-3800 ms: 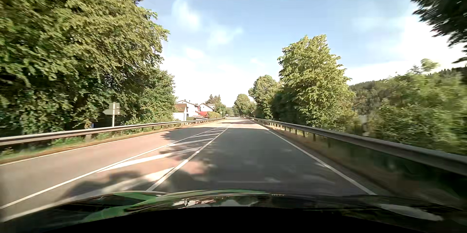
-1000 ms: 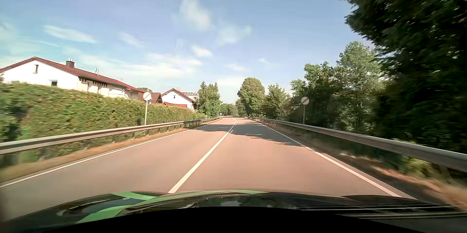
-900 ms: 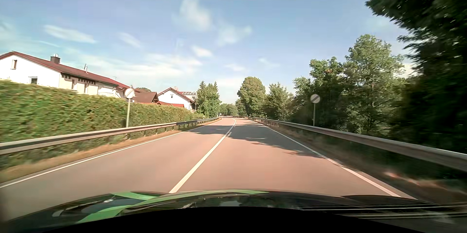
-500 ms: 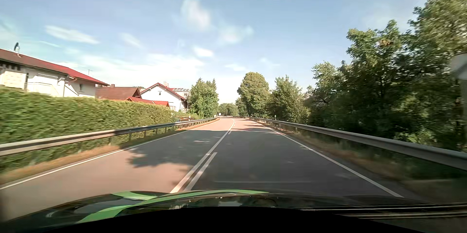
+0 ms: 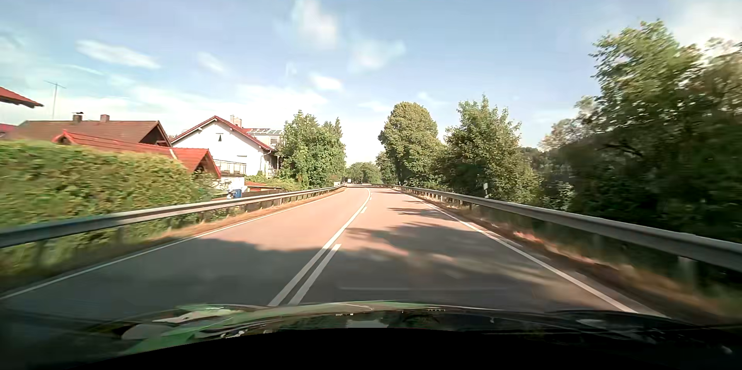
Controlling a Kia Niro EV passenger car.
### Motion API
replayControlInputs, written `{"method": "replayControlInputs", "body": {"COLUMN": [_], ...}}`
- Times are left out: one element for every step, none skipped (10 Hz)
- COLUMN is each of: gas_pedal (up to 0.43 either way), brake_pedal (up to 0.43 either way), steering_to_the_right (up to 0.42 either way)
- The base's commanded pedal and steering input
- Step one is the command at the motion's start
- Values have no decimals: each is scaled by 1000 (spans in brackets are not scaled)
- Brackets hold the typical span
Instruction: Follow the waypoints while adhering to traffic rules and regulations
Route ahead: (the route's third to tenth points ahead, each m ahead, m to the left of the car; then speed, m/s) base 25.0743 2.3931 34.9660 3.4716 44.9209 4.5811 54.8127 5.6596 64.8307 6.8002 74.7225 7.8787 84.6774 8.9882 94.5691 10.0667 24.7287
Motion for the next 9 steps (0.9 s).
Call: {"method": "replayControlInputs", "body": {"gas_pedal": [280,287,287,287,287,287,287,287,287], "brake_pedal": [0,0,0,0,0,0,0,0,0], "steering_to_the_right": [-7,-7,-7,-7,-7,-8,-9,-10,-10]}}
